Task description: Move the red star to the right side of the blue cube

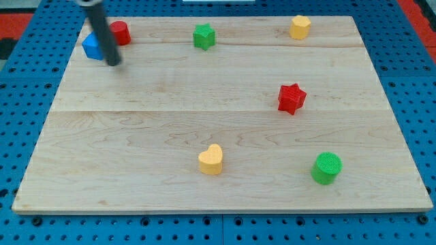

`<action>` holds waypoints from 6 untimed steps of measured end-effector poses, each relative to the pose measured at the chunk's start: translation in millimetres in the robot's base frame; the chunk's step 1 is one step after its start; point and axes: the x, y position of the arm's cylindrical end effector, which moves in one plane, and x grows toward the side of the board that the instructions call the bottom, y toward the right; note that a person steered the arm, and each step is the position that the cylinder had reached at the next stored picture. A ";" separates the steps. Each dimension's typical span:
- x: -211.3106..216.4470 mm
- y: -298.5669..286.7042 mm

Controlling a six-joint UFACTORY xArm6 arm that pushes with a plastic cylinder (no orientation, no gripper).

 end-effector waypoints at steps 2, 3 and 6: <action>8.7 216.8; 42.4 302.0; 57.0 201.8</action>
